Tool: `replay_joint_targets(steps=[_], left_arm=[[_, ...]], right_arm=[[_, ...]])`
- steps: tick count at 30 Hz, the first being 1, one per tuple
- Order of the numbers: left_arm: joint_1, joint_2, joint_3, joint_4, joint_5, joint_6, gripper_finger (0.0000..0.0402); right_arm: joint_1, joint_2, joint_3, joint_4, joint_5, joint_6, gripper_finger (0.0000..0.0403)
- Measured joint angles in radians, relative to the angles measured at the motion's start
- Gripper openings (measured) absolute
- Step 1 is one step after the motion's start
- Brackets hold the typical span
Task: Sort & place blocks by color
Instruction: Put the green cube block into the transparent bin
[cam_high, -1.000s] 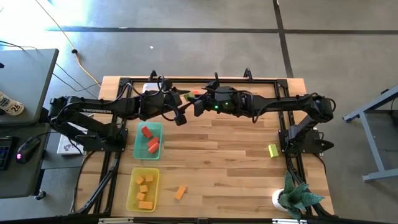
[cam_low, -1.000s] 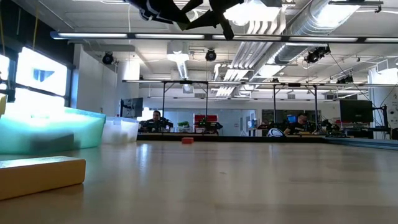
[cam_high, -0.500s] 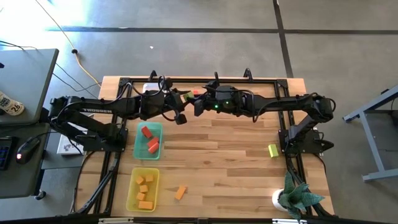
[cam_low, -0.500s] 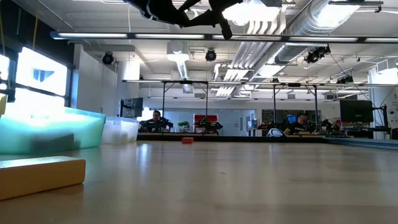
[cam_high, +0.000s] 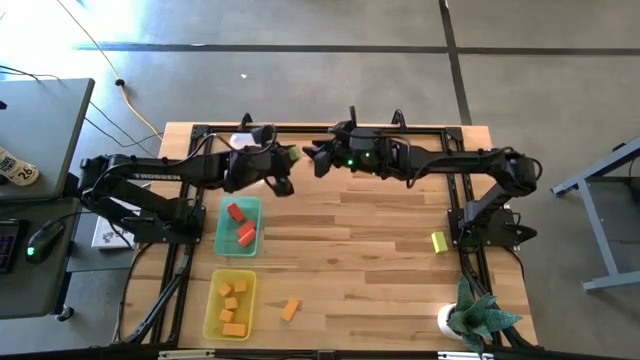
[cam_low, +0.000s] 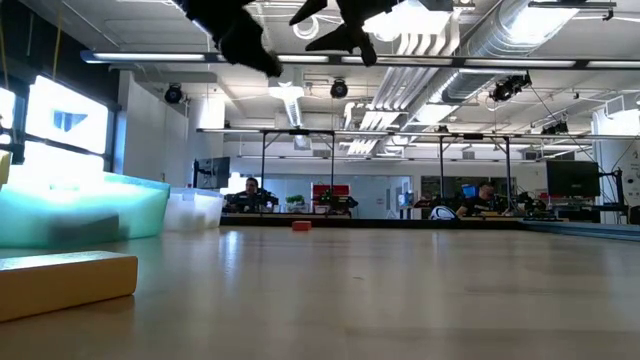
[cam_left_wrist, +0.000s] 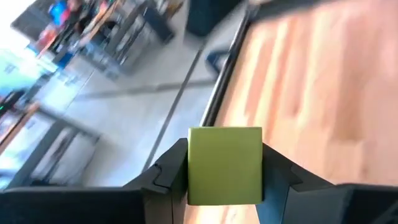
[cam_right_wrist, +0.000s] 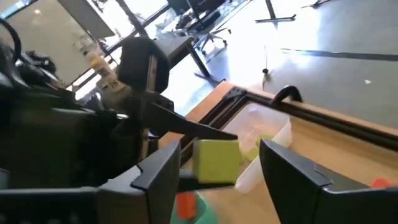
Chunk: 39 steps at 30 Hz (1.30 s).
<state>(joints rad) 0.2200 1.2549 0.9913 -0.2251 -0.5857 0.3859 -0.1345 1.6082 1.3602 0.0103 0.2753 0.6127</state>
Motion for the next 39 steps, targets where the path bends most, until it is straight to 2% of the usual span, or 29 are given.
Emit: replay_joint_targets(steps=[7,12,14,19,23,27,32,39], left_arm=[[0.149,0.000,0.000,-0.246,-0.018,-0.066,0.0110],[0.287,0.000,0.000,-0.379,0.010,-0.109,0.0113],[0.343,0.000,0.000,-0.401,0.044,-0.122,0.0113],[0.474,0.005,0.000,-0.427,0.228,-0.170,0.0112],[0.551,0.032,0.000,-0.508,0.295,-0.228,0.0112],[0.594,0.089,0.000,-0.598,0.328,-0.311,0.0112],[0.601,0.171,0.000,-0.609,0.368,-0.331,0.0112],[0.597,0.247,0.000,-0.609,0.369,-0.331,0.0114]], right_arm=[[-0.056,-0.006,0.000,-0.005,-0.107,-0.024,0.0208],[-0.082,-0.006,0.000,-0.023,-0.145,-0.090,0.0208],[-0.091,-0.006,0.000,-0.036,-0.145,-0.099,0.0209],[-0.118,-0.006,0.000,-0.079,-0.170,-0.098,0.0209],[-0.135,-0.006,0.000,-0.107,-0.181,-0.098,0.0209],[-0.146,-0.006,0.000,-0.109,-0.181,-0.098,0.0209],[-0.155,-0.006,0.000,-0.159,-0.186,-0.098,0.0209],[-0.163,-0.006,0.000,-0.399,-0.202,-0.045,0.0209]])
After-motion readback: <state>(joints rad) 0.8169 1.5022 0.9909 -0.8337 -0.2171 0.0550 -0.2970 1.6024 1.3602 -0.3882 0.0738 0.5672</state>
